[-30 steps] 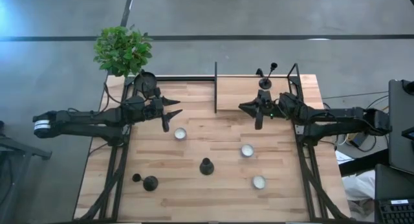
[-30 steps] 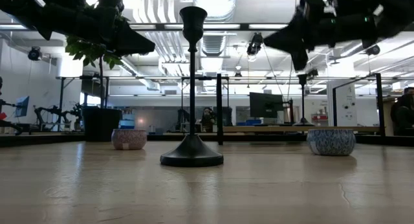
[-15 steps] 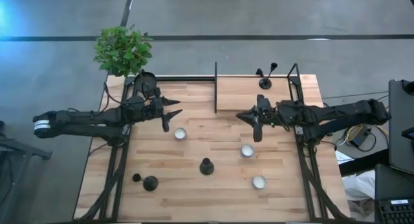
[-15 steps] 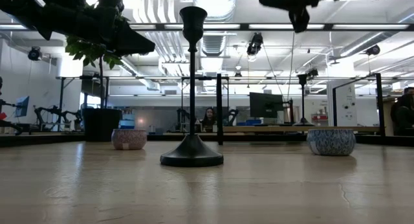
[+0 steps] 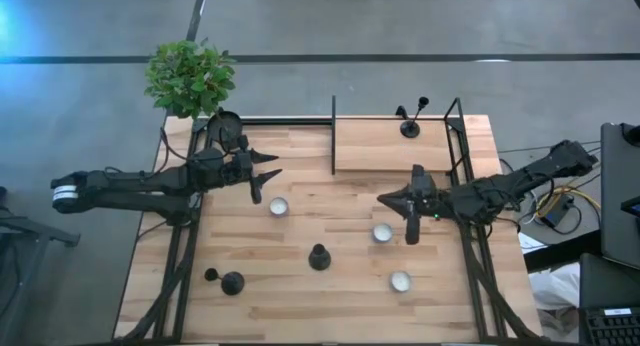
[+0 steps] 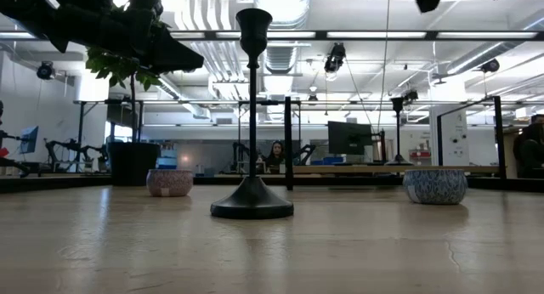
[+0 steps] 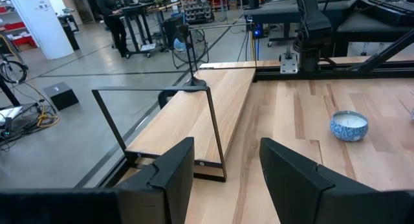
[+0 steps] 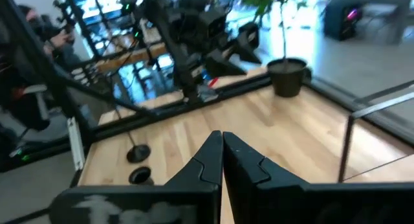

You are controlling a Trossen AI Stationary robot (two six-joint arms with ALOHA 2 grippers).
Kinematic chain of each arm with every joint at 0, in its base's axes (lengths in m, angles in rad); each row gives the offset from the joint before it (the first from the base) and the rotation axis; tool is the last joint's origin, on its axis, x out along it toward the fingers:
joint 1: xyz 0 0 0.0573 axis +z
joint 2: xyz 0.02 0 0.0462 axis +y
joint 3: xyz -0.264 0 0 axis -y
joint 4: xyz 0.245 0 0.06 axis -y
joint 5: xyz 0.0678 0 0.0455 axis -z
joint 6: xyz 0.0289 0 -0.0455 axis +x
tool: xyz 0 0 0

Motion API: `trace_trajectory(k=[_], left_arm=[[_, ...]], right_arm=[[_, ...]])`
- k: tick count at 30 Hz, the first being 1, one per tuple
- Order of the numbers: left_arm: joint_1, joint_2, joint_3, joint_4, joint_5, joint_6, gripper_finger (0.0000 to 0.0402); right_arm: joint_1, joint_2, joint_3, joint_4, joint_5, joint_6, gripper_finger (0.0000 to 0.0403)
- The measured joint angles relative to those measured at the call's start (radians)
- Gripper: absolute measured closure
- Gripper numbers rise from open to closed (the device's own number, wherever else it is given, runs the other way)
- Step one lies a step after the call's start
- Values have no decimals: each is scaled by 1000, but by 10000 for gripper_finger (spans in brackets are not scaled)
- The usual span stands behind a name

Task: Pick & Place candle stick holders
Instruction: Put the bottom left black candle holder on the shelf

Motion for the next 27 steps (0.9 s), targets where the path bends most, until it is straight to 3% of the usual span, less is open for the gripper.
trace_trajectory(k=[5,21,27], left_arm=[[0,0,0,2,0,3,220],[0,1,0,34,-24,8,220],[0,1,0,47,-20,-98,220]], right_arm=[[48,-38,1,-4,73,-20,394],[48,-62,1,-30,77,-20,394],[48,-61,1,-25,77,-63,394]])
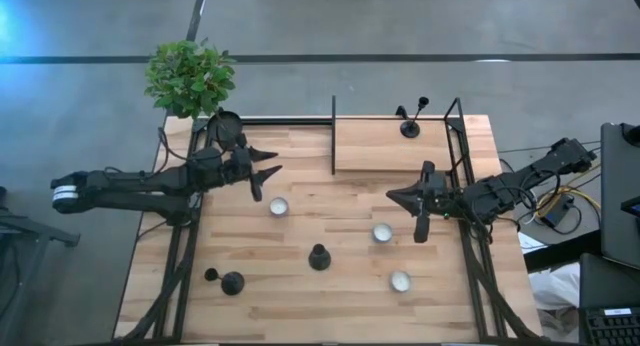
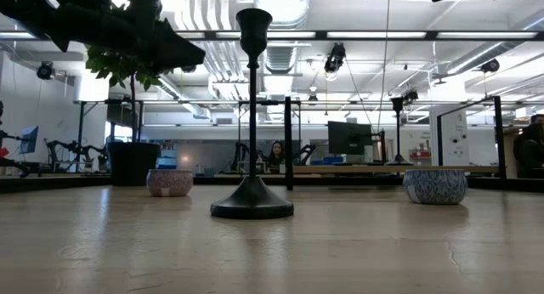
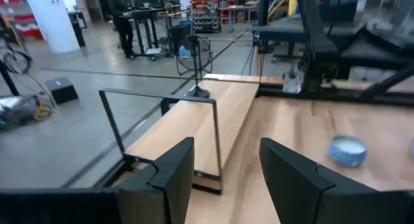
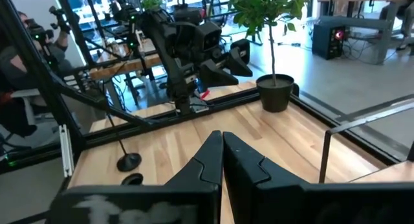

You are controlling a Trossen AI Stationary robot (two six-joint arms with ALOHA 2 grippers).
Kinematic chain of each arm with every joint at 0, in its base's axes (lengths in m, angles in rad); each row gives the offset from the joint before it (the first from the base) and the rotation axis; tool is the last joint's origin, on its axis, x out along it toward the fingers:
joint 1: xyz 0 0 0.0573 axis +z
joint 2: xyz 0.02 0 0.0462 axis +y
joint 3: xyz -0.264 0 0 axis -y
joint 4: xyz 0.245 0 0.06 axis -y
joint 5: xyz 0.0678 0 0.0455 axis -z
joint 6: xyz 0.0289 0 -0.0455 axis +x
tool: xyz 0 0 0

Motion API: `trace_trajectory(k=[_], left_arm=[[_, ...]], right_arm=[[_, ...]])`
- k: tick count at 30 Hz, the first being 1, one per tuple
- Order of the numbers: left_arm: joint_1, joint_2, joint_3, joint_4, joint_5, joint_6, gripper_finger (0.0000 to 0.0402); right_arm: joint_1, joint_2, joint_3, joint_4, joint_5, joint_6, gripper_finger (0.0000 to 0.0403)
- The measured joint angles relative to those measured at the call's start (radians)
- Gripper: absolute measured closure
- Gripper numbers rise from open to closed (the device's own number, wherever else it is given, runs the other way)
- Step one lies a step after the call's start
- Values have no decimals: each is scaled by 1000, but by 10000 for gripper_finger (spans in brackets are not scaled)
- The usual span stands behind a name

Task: Pick & Place candle stick holders
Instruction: Put the bottom left black candle holder on the shelf

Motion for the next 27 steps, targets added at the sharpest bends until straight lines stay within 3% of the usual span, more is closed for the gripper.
trace_trajectory(k=[6,9,13,18,22,27], left_arm=[[0,-5,17,39,69,-88,220],[-1,-23,61,-48,127,-104,220],[0,-67,173,-346,135,-58,220],[-1,-110,357,-791,126,-68,220],[-1,-140,469,-1062,230,-131,220],[-12,-181,518,-1297,359,-281,220]], right_arm=[[-10,-2,0,-4,23,40,394],[-9,-2,0,-6,23,40,394],[-9,-3,0,-16,22,53,378],[-9,-15,0,-104,23,94,328],[-9,-15,0,-130,23,95,294],[-9,-14,0,-135,23,77,272]])
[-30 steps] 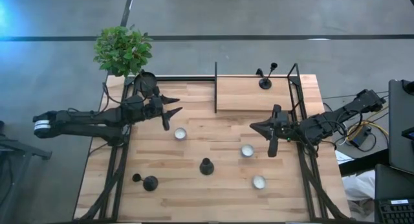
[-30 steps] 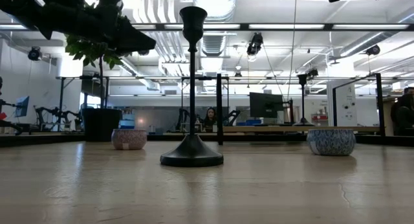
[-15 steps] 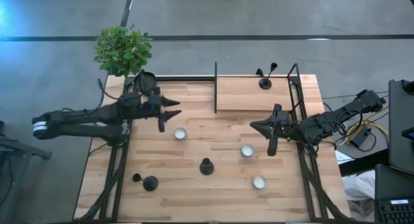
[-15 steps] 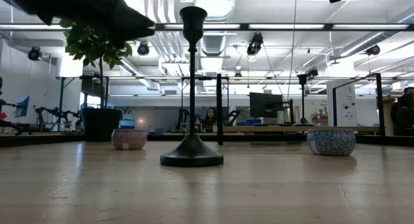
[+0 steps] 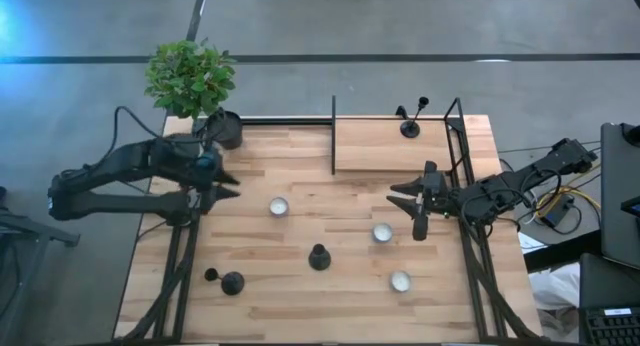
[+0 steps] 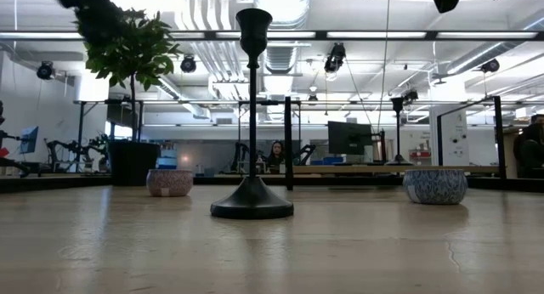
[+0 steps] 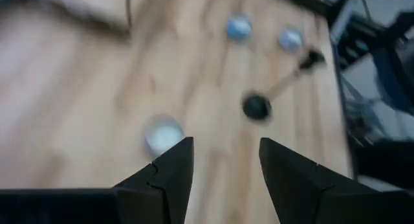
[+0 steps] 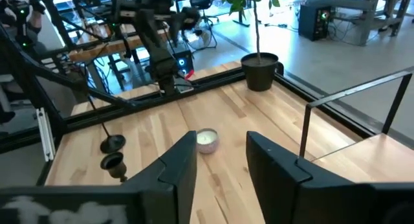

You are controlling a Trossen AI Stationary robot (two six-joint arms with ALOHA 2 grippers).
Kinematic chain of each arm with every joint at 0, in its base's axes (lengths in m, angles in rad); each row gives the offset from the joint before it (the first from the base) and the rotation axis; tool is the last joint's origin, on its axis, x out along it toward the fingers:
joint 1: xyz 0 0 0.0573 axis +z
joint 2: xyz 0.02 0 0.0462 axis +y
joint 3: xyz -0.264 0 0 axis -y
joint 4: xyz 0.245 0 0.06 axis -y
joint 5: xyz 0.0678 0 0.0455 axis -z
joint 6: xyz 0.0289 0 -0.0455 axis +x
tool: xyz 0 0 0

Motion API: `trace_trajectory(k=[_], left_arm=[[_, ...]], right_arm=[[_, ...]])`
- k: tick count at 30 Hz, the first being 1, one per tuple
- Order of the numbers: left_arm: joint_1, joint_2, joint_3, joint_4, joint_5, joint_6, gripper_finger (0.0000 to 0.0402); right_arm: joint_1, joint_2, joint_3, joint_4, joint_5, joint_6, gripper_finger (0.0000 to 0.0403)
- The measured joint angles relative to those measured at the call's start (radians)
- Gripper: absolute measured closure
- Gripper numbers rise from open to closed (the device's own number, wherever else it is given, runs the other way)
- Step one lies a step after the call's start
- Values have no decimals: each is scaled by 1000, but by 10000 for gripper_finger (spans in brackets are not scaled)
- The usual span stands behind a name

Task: Pick & Place candle stick holders
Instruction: Put the bottom left black candle holder on the shelf

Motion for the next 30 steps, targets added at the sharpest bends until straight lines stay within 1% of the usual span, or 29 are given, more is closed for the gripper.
trace_trajectory(k=[4,10,14,20,26,28,30], left_arm=[[-34,-46,-11,-139,63,-31,225],[-92,-96,-43,-170,152,-5,254],[-126,-119,-62,-267,168,-6,274],[-161,-182,-74,-374,186,-60,288],[-162,-218,-77,-371,189,-96,296],[-162,-214,-77,-314,188,-103,297],[-162,-205,-79,-216,173,-97,297]], right_arm=[[0,-2,0,0,0,-1,266],[0,-2,0,1,0,0,276],[0,-5,0,1,1,5,285],[-2,-7,0,1,3,68,294],[-2,-6,0,1,2,100,290],[-2,-6,0,1,3,102,289],[-2,-6,0,1,2,102,290]])
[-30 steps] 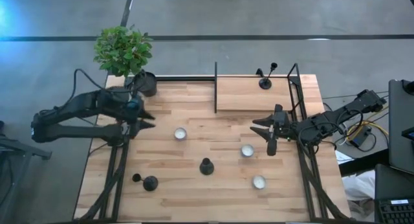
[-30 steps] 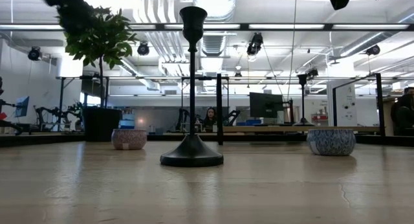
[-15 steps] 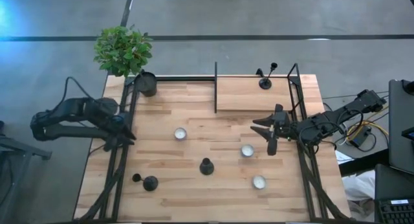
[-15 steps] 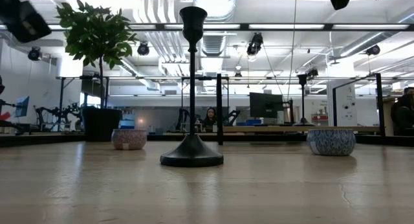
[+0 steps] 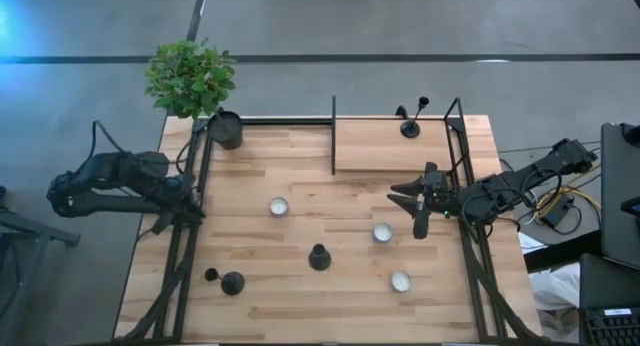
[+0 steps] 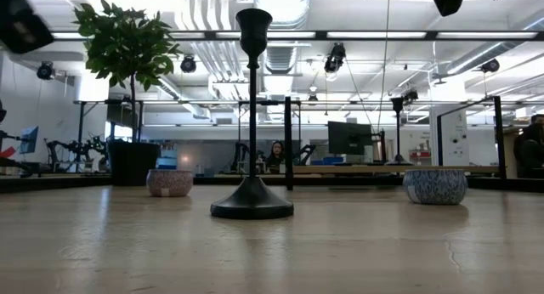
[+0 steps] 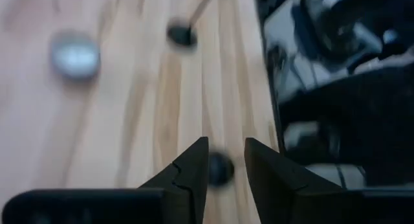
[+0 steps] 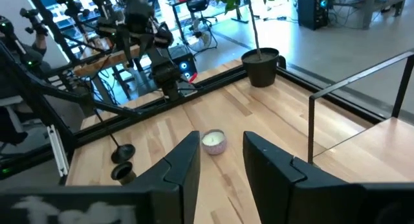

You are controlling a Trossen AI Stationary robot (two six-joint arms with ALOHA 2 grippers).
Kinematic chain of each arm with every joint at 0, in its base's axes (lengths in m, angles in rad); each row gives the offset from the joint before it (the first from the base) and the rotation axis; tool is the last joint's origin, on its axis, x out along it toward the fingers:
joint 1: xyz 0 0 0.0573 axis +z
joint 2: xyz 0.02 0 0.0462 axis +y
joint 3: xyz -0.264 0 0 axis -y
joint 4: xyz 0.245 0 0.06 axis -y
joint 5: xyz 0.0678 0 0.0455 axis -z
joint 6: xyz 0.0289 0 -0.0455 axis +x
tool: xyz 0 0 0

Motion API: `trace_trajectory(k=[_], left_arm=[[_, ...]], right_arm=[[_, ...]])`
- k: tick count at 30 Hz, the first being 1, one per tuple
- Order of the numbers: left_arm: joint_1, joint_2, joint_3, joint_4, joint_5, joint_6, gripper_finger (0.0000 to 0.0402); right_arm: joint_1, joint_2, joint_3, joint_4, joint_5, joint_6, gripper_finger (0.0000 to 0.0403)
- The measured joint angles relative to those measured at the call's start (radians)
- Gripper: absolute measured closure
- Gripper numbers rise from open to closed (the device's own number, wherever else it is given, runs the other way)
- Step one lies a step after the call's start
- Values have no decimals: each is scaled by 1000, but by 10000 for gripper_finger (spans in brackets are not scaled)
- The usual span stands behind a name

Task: Pick & Place candle stick holders
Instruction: Put the bottom left black candle holder on the shelf

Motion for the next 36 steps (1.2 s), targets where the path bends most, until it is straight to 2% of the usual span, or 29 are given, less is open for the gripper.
trace_trajectory(k=[6,9,12,15,18,21,25,28,32,36], left_arm=[[-6,51,-45,256,-77,29,297],[-39,98,-72,395,-79,2,297],[-117,151,-77,587,-87,-43,297],[-245,209,-37,714,-194,-61,298],[-414,267,43,652,-411,-50,300],[-609,325,114,531,-678,-95,301],[-850,389,176,416,-1013,-237,301],[-991,422,201,344,-1202,-376,301],[-1116,441,230,272,-1346,-532,301],[-1175,467,230,184,-1346,-715,301]], right_arm=[[0,-1,0,0,-4,2,301],[0,-2,0,0,-22,4,305],[0,-2,0,0,-62,3,310],[0,-2,0,0,-85,0,315],[0,-2,0,0,-86,-20,320],[0,-2,0,0,-87,-59,324],[-1,-2,0,0,-82,-99,323],[-2,-9,0,0,-82,-101,307],[-2,-20,0,-2,-82,-101,273],[-2,-22,0,-2,-81,-142,244]])
